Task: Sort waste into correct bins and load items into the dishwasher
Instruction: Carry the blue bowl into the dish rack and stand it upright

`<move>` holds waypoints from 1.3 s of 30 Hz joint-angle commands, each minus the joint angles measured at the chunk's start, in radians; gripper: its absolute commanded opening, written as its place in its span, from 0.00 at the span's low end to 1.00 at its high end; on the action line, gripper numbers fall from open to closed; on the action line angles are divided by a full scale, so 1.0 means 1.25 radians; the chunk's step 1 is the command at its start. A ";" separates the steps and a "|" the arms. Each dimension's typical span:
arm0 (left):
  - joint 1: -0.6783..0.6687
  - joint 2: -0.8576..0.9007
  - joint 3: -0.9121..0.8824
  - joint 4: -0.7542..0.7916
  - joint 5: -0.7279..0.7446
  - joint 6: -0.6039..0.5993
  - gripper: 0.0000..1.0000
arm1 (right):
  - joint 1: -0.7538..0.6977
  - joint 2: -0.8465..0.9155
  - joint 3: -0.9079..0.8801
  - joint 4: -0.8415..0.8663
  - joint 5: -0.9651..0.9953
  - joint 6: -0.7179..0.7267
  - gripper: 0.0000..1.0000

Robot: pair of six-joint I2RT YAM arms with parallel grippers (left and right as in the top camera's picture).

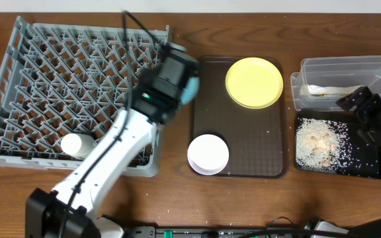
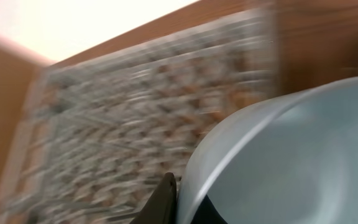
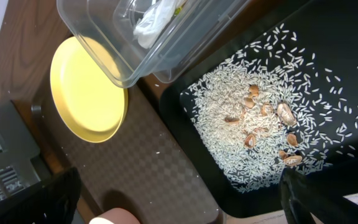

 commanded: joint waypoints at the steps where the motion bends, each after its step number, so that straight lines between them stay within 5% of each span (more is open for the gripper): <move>1: 0.070 0.017 0.004 0.002 -0.157 0.043 0.08 | -0.003 -0.012 0.010 0.000 0.003 0.007 0.99; 7: 0.167 0.065 0.004 0.084 -0.157 0.082 0.08 | -0.003 -0.012 0.010 0.000 0.003 0.007 0.99; 13: 0.168 0.139 0.004 0.296 -0.158 0.247 0.08 | -0.003 -0.012 0.010 0.000 0.003 0.007 0.99; 18: 0.170 0.227 0.004 0.409 -0.277 0.312 0.08 | -0.003 -0.012 0.010 0.000 0.003 0.007 0.99; 32: 0.136 0.288 0.003 0.418 -0.289 0.320 0.07 | -0.003 -0.012 0.010 0.000 0.003 0.007 0.99; 39: 0.129 0.288 0.003 0.474 -0.387 0.324 0.08 | -0.003 -0.012 0.010 0.000 0.003 0.007 0.99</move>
